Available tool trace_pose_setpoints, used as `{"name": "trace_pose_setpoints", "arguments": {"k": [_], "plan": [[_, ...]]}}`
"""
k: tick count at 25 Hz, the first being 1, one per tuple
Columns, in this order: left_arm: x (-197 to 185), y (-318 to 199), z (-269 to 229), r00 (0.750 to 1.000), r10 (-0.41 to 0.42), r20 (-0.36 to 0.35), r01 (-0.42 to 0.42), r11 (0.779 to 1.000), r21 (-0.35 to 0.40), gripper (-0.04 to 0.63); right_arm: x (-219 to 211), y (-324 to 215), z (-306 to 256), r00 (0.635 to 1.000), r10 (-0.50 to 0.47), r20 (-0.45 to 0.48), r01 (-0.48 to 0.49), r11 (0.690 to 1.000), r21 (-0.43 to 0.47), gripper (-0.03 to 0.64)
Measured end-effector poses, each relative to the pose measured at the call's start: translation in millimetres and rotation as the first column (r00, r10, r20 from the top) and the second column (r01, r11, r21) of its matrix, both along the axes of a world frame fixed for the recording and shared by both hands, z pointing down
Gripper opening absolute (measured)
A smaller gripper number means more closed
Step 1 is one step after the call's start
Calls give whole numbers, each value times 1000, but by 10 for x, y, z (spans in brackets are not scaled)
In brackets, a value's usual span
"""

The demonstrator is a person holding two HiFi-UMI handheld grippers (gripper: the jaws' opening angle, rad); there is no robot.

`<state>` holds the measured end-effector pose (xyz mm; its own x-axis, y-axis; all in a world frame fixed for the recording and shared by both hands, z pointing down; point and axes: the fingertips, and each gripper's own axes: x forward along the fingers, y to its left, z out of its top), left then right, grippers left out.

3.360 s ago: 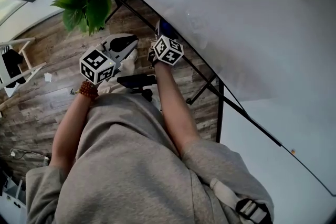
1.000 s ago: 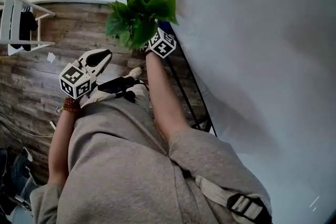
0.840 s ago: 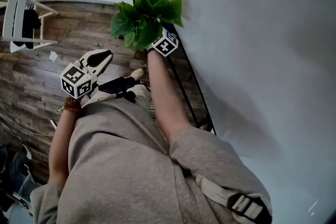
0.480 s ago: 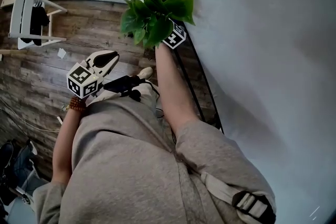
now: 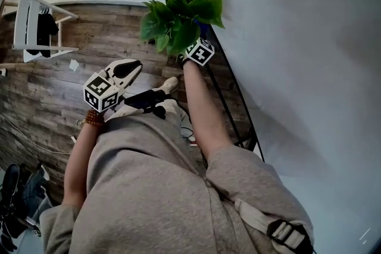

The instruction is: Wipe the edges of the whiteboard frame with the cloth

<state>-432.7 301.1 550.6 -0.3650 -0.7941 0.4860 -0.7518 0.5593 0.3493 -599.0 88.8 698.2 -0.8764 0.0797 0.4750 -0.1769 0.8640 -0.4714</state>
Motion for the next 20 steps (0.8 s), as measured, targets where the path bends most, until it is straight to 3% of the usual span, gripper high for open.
{"name": "trace_pose_setpoints", "arguments": {"k": [5,12,20], "plan": [[77,-324,11,991,130,16,-130,991,-4,41,628,71,111,994,-103,-23,104,994,19,129],[145,-780,-52,967,254,35,-255,966,30,41,1235,4,-146,986,-156,67,154,987,40,129],[638,-1728,-97,911,411,32,-412,904,113,41,2233,-444,-823,973,-160,165,139,981,134,130]]}}
